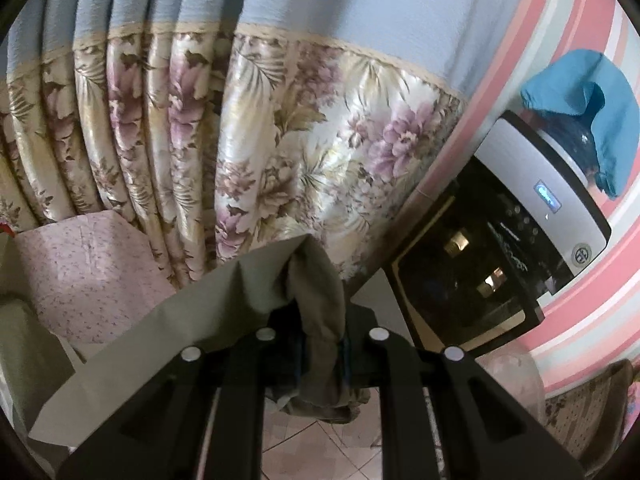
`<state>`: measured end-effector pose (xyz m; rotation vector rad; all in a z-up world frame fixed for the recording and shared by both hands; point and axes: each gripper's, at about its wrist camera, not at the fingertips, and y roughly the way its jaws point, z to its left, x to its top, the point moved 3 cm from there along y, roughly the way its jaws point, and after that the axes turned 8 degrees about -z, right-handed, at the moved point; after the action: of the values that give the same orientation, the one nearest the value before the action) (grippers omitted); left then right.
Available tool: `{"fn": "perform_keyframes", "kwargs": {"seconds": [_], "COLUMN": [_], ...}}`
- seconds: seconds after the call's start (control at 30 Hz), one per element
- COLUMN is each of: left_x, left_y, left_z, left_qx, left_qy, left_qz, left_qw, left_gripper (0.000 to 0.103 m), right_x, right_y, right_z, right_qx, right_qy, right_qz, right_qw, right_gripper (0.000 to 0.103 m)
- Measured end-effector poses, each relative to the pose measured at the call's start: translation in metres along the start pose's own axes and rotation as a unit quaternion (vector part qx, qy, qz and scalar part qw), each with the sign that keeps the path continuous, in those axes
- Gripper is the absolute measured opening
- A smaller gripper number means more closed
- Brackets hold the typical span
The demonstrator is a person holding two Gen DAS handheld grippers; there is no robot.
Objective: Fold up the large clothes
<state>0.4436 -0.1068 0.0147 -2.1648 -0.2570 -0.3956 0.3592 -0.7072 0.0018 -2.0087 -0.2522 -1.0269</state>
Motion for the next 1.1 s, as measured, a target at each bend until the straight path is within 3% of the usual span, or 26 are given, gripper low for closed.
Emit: {"fn": "perform_keyframes", "kwargs": {"seconds": [0.1,0.17,0.2,0.23,0.3,0.43,0.5,0.6,0.67,0.73,0.77,0.83,0.9,0.97,1.03,1.1], "left_x": [0.003,0.001,-0.001,-0.002,-0.007,-0.024,-0.029,-0.039,-0.044,-0.051,-0.053,-0.055,-0.058,-0.055,-0.051,-0.048], "left_y": [0.063,0.107,0.119,0.135,0.145,0.114,0.088,0.034,0.012,0.002,0.002,0.011,0.020,0.033,0.046,0.051], "left_z": [-0.058,-0.101,-0.111,-0.124,-0.138,-0.150,-0.140,-0.087,-0.051,-0.002,0.018,0.073,0.105,0.133,0.148,0.151], "left_qx": [-0.015,0.019,0.041,0.080,0.125,0.149,0.168,0.217,0.244,0.286,0.297,0.316,0.319,0.311,0.313,0.317], "left_qy": [0.045,0.115,0.141,0.184,0.243,0.331,0.338,0.330,0.323,0.313,0.304,0.261,0.231,0.199,0.187,0.191], "left_qz": [0.028,0.028,0.021,0.010,-0.014,-0.086,-0.117,-0.164,-0.176,-0.166,-0.154,-0.119,-0.101,-0.083,-0.078,-0.081], "left_qw": [0.9985,0.9928,0.9890,0.9796,0.9619,0.9279,0.9185,0.9042,0.8972,0.8902,0.8921,0.9042,0.9136,0.9256,0.9280,0.9256], "left_gripper": [0.000,0.006,0.024,0.049,0.077,0.094,0.096,0.100,0.100,0.100,0.100,0.098,0.089,0.088,0.088,0.088], "right_x": [0.004,0.004,0.004,0.003,0.000,-0.001,0.000,0.003,0.005,0.013,0.018,0.031,0.046,0.064,0.092,0.117], "right_y": [-0.003,-0.003,-0.002,-0.002,-0.004,-0.010,-0.013,-0.020,-0.025,-0.040,-0.046,-0.066,-0.085,-0.107,-0.141,-0.160], "right_z": [0.001,0.002,0.004,0.005,0.006,0.006,0.005,0.003,0.004,0.002,0.002,0.000,0.003,0.008,0.010,0.005], "right_qx": [0.003,0.002,0.000,-0.001,-0.001,0.001,0.006,0.019,0.022,0.002,-0.003,-0.008,-0.011,-0.011,-0.026,-0.038], "right_qy": [0.003,0.001,-0.002,-0.006,-0.010,-0.016,-0.010,0.000,-0.006,-0.020,-0.021,-0.017,-0.022,-0.031,-0.034,-0.017], "right_qz": [-0.002,-0.001,0.001,0.002,0.002,-0.005,-0.009,-0.011,-0.012,-0.044,-0.059,-0.100,-0.120,-0.135,-0.159,-0.145], "right_qw": [1.000,1.000,1.000,1.000,1.000,1.000,1.000,1.000,1.000,0.999,0.998,0.995,0.992,0.990,0.986,0.989], "right_gripper": [0.014,0.014,0.014,0.014,0.014,0.014,0.014,0.014,0.014,0.014,0.014,0.014,0.014,0.014,0.014,0.014]}}
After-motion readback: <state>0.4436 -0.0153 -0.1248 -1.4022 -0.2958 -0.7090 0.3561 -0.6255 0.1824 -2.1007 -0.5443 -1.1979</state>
